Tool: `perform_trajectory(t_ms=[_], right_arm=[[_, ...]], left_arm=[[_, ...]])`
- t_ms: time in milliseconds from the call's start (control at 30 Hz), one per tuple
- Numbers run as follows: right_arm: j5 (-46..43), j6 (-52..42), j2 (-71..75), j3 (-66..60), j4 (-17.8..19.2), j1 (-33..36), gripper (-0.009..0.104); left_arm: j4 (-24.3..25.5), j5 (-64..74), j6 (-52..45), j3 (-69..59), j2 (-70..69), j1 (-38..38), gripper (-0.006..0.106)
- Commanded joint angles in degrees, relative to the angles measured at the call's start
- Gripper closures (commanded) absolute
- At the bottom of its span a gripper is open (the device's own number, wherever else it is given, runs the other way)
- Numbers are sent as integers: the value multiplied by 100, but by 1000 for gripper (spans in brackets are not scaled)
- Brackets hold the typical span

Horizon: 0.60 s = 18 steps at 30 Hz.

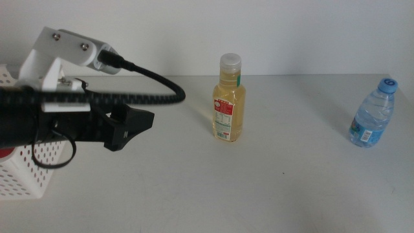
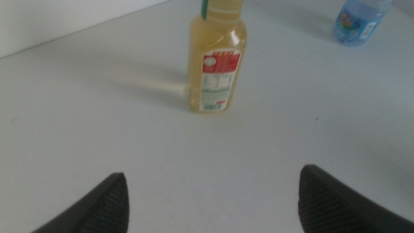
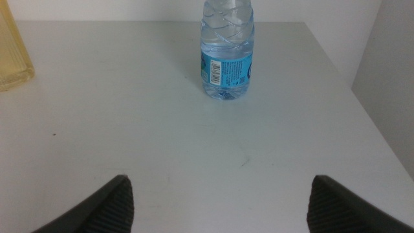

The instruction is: Use arms to grab the bottles and put them into the dustbin to the left of the table.

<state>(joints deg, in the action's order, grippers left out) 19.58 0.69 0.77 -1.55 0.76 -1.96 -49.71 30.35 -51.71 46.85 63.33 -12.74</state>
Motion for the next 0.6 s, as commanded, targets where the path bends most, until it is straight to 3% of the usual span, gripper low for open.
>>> perform_trajectory(t_ms=[0, 200, 267, 367, 567], right_arm=[[-414, -30, 126, 46, 60, -28, 22], [-414, -30, 126, 46, 60, -28, 22], [-414, -30, 126, 46, 60, -28, 22], [-414, -30, 126, 46, 60, -28, 22], [-414, -30, 126, 46, 60, -28, 22]], left_arm=[[792, -529, 1123, 26, -448, -341, 14], [3998, -2665, 4489, -683, -984, -1661, 14], [4700, -3562, 5232, -1027, -1027, -1978, 14], [4896, -4335, 5595, -1402, -1027, -2101, 14], [4896, -4397, 5645, -1805, -1027, -2101, 14]])
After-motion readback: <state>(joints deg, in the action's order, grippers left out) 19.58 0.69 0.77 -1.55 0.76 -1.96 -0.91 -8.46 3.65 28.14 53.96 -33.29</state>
